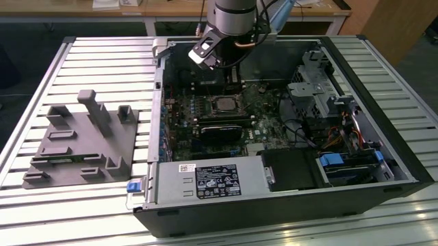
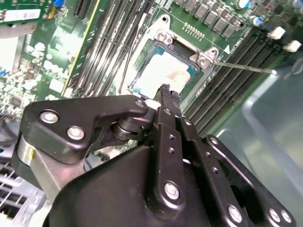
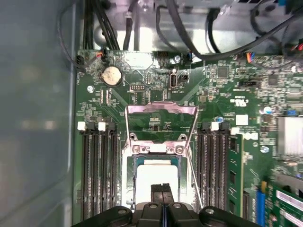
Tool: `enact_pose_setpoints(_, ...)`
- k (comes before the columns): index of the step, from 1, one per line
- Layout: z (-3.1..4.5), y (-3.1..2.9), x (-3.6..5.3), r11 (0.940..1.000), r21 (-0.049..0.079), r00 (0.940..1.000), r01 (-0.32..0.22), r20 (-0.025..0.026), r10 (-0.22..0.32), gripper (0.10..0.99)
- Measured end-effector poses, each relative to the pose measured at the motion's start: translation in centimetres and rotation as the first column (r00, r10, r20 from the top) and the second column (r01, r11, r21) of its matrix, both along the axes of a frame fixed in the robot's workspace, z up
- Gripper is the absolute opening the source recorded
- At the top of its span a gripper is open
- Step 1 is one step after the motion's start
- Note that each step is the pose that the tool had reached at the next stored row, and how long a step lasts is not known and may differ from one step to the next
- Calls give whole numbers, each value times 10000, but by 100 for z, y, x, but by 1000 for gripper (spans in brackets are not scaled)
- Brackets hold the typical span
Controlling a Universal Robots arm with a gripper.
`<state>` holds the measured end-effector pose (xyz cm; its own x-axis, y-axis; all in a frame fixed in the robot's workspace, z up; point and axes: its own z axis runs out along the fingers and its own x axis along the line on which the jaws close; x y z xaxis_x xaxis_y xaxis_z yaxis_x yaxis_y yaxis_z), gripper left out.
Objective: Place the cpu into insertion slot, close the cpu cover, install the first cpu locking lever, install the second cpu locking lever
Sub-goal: 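Place the cpu into insertion slot, then close the cpu cover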
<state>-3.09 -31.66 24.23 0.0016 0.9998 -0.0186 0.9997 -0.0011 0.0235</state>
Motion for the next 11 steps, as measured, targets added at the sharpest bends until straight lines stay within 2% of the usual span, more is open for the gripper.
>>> enact_pose_setpoints(4, 91, 0, 0, 10000, 0, 10000, 0, 30, 0, 106)
enact_pose_setpoints(11, 100, 0, 0, 10000, 1, 10000, 0, 37, 0, 106)
